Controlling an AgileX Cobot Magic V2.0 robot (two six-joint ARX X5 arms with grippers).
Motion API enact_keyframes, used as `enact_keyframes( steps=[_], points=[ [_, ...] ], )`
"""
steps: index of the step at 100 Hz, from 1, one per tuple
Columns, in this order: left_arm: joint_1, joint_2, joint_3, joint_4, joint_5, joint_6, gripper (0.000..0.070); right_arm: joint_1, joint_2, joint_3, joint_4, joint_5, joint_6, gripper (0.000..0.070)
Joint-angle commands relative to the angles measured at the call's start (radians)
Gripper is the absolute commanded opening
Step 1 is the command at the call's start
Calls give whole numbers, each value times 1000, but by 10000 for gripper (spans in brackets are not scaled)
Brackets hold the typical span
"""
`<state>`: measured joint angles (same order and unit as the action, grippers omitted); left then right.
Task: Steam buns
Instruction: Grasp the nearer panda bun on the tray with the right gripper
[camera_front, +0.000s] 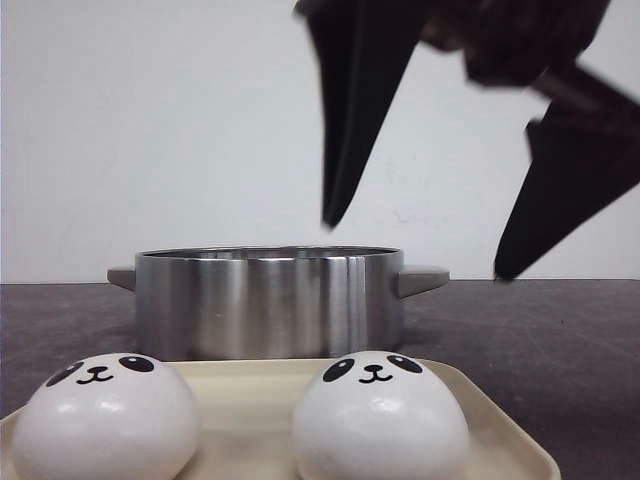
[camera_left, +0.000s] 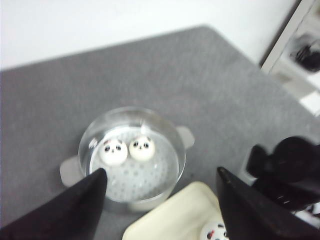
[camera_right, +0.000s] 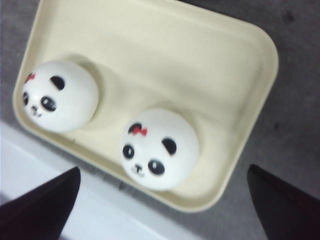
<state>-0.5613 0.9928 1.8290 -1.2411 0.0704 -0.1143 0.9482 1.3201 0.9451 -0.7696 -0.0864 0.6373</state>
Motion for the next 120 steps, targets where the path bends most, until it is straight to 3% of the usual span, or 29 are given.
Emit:
enact_keyframes(
  steps=[1,13,37,53,62,69,84,99,120],
  points=[
    [-8,-3,14,6,-28,16,393,11,46,14,9,-4,14,679],
    [-8,-21,14,-19,-72,16,393,11,122,14,13,-50,14,588],
    [-8,-27,14,-55,-81,16,394,11,231,14,37,-97,14,570],
    [-8,-29,14,-53,-81,18,394,11,257,14,53,-97,14,429],
    [-8,-28,14,-53,-82,21,394,11,262,14,60,-104,14,257],
    [-8,-28,14,-52,-82,21,394,11,262,14,68,-103,4,0],
    [-8,-29,14,-52,-82,21,394,12,240,43,72,-109,-16,10],
    [-8,-40,14,-53,-82,24,394,43,139,206,60,-87,-22,7],
    [-8,-49,14,-51,-101,24,394,34,135,515,33,76,-111,6]
  ],
)
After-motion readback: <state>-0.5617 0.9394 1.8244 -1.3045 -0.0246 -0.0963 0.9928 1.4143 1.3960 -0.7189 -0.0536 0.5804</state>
